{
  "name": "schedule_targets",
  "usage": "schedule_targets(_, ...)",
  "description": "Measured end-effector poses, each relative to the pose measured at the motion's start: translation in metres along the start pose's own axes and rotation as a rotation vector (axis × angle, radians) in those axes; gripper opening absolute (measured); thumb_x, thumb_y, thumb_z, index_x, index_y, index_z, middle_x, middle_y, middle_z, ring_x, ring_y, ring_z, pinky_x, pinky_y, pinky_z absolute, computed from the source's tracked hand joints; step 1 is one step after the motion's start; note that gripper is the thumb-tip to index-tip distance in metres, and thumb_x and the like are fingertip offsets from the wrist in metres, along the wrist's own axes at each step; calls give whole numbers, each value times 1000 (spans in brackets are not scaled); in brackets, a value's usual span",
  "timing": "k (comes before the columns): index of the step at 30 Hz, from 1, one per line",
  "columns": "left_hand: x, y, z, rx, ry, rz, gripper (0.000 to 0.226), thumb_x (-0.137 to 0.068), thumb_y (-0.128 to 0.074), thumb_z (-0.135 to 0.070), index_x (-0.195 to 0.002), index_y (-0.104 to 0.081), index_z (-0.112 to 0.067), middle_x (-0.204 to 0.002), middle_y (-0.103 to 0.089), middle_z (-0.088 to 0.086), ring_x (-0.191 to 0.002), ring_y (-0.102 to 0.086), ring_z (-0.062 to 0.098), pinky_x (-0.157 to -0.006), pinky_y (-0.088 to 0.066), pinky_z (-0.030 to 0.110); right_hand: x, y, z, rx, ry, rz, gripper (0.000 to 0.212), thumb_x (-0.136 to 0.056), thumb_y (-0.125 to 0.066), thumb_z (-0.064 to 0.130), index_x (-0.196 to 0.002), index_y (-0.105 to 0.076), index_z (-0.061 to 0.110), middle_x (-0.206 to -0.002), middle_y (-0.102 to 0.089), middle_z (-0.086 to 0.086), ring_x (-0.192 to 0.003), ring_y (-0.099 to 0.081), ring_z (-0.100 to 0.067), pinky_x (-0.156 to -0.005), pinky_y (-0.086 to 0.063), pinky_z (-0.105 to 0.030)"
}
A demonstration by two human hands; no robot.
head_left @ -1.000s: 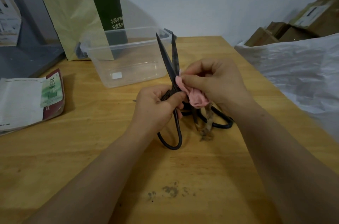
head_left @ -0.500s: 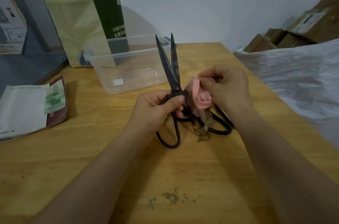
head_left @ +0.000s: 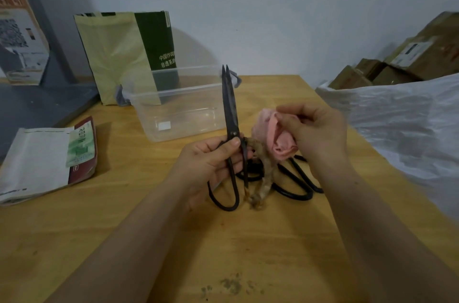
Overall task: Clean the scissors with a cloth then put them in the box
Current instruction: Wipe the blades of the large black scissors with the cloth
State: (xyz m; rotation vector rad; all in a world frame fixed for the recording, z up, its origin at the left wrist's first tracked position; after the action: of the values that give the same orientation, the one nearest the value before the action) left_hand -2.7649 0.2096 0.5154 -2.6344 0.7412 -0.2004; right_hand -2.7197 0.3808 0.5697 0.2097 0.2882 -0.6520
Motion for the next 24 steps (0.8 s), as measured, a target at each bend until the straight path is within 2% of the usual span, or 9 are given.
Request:
schedule_targets(2,1,-3,0,-49,-6,22,30,-78,-59,-11,-105,-65,1,-89,-72,15,-87,-71,22,-68,-57,25,-1,8,10,-135,60,-70,24,-82,-70,2,-82,-69,26,-86,-71,8,-82,-68,-4,-72,-55,-19)
schedule_targets(4,2,-7,1,-79,-12,51,26,-83,-57,-8,-106,-65,2,-88,-71,16,-85,-71,22,-65,-56,24,0,7,17,-273,68,-55,28,-80,-69,-3,-90,-67,23,-90,-70,8,-84,-68,-2,-71,-54,-16)
schedule_targets(6,2,-9,1,-100,-21,69,26,-84,-57,-7,-106,-65,4,-92,-69,19,-84,-71,22,-66,-57,24,1,-6,15,-381,-3,31,28,-75,-72,-3,-95,-67,15,-87,-72,4,-79,-69,-3,-65,-53,-16)
schedule_targets(10,3,-10,1,-140,-27,79,25,-85,-56,-5,-105,-65,6,-95,-66,24,-80,-71,22,-64,-56,23,9,-33,2,-485,-173,246,37,-59,-74,12,-95,-70,5,-86,-73,-14,-73,-70,-21,-61,-59,-29)
schedule_targets(14,3,-11,1,-196,-39,89,20,-86,-56,-4,-101,-68,4,-94,-68,24,-79,-71,25,-65,-57,25,14,-38,-2,-480,-228,327,35,-56,-73,2,-90,-67,5,-76,-73,-10,-63,-70,-19,-55,-58,-29)
schedule_targets(20,5,-15,-2,-366,-92,144,20,-85,-58,-4,-95,-68,10,-85,-69,25,-72,-70,24,-59,-54,25,15,-38,-13,-515,-323,263,34,-59,-72,-4,-93,-67,2,-80,-73,-14,-63,-70,-22,-58,-60,-36)
schedule_targets(22,6,-17,-1,-408,-86,168,20,-85,-59,-3,-94,-68,12,-82,-68,27,-71,-70,26,-56,-53,25,12,-34,-14,-569,-335,209,35,-59,-71,-2,-94,-67,1,-78,-73,-13,-62,-69,-21,-57,-60,-34)
schedule_targets(24,7,-19,0,-438,-75,186,20,-85,-59,-2,-95,-68,13,-79,-66,29,-69,-69,26,-53,-51,24,8,-29,-13,-608,-333,154,29,-69,-68,-6,-97,-66,-1,-77,-73,-12,-62,-70,-19,-55,-59,-31)
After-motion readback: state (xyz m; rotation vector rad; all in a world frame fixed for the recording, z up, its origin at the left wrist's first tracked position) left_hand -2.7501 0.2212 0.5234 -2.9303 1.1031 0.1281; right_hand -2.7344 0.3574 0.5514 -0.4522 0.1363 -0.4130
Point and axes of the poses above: each hand's wrist, its own x-axis away from the middle knuckle, its own y-axis out of the back of the hand, z = x × y, the point moved 9 cm from there along -x, towards the middle knuckle
